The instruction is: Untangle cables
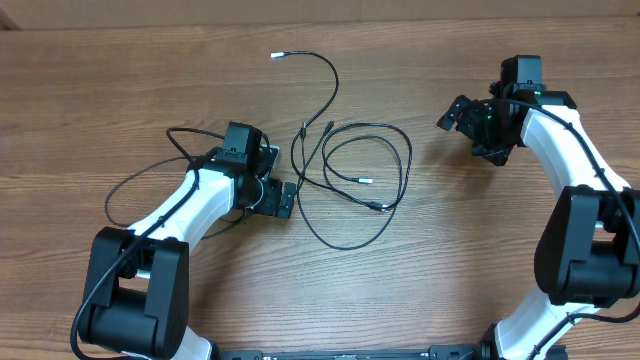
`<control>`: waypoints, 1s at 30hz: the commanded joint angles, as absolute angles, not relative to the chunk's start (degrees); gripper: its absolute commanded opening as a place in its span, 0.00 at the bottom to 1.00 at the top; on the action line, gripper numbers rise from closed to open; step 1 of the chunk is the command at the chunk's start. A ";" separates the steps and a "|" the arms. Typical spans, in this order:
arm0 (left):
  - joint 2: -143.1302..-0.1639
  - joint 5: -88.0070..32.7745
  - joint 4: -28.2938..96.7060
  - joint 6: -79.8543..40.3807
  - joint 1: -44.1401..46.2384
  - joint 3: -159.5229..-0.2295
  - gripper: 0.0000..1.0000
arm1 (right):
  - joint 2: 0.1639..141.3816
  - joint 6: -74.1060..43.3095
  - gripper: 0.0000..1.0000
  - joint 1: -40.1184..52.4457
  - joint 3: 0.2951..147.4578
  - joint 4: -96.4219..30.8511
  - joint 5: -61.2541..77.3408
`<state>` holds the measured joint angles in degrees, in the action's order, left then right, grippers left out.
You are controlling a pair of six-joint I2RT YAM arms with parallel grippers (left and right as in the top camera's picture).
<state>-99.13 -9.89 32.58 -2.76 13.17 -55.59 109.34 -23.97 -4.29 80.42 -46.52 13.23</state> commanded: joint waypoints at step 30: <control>-100.09 -9.02 30.59 0.27 13.21 -54.43 0.17 | 107.92 -23.99 1.00 -4.25 81.34 -46.41 12.91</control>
